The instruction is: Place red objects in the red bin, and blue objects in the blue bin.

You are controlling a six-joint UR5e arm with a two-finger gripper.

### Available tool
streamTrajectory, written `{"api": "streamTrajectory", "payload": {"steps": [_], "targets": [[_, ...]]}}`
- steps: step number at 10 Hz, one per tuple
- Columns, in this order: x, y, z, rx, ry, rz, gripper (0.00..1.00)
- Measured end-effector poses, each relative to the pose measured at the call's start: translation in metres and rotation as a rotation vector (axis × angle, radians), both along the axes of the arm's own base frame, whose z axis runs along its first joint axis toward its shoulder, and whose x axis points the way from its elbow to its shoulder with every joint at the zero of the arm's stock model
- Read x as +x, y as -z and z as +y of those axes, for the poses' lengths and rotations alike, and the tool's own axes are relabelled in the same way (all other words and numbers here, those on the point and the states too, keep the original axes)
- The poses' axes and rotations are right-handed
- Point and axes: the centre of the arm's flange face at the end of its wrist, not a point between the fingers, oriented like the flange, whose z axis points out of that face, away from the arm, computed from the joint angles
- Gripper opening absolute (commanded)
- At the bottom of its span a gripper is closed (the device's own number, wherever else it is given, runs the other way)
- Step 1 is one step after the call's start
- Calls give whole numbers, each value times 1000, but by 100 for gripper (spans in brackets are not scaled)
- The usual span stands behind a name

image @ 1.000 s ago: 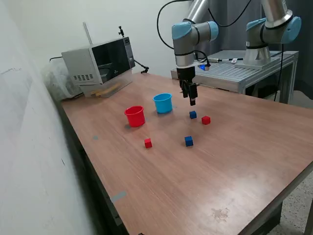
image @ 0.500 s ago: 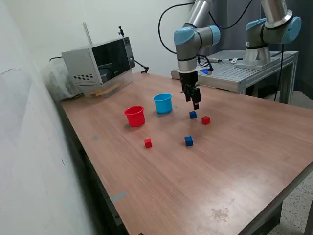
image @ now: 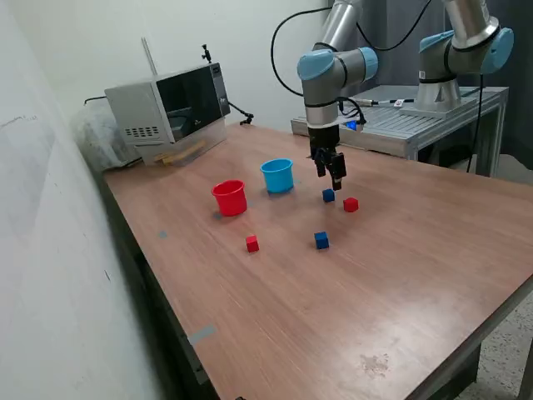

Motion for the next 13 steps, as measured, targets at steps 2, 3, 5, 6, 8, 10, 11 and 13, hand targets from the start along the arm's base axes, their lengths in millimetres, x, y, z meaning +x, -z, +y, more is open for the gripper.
{"api": "streamTrajectory", "payload": {"steps": [2, 3, 5, 6, 8, 10, 11, 13], "targets": [[-1, 4, 0, -1, -3, -5, 100], [-2, 7, 0, -1, -3, -8, 100], [-2, 15, 0, -2, -8, -20, 100], [-2, 20, 0, -3, -16, -29, 0], [-3, 26, 0, -3, -25, -29, 0], [-5, 27, 1, -3, -28, -15, 0], [-8, 24, 2, -2, -28, -6, 0], [-16, 17, 3, 1, -43, 11, 0]]}}
